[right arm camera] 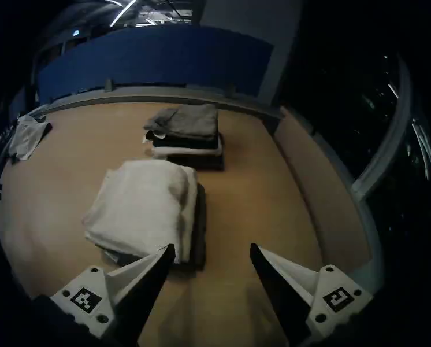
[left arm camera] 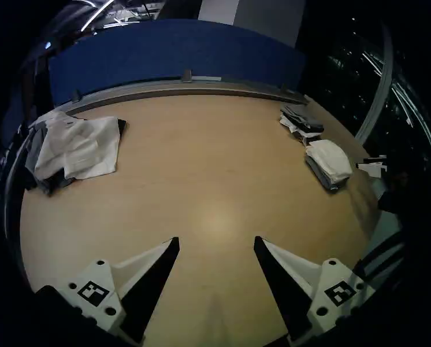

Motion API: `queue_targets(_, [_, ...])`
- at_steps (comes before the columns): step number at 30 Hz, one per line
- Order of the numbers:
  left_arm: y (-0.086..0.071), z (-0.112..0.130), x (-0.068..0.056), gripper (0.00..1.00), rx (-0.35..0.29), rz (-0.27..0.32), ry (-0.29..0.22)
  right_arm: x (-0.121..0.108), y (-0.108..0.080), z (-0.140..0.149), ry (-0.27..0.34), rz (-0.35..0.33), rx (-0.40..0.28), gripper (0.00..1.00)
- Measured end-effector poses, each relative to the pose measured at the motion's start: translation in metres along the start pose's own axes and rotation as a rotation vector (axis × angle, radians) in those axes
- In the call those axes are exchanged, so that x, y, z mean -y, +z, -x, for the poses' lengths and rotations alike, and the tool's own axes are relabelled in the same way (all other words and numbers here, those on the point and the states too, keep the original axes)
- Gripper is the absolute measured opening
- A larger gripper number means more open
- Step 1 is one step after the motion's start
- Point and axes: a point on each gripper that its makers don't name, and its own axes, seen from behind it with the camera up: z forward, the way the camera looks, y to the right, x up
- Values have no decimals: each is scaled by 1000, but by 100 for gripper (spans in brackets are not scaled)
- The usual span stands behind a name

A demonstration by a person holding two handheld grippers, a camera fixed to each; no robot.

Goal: Fold towel

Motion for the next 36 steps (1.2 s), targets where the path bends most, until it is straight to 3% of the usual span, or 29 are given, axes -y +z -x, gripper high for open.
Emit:
queue_targets(8, [-2,0,4,96,-3,-6,-7,26,9,-34,-40,-56,-39,100])
queue_targets(18, [-4,0,13,96,-7,-16,-17,67,20,-63,-40,-153,-82,100])
queue_targets(24, [-3,2,15,96,-3,-20,-19,87,26,-67,-52,-194,-83,100])
queue_targets(36, [-4,5,20,96,0,-31,-24,97,42,-62,-38,-222,-67,100])
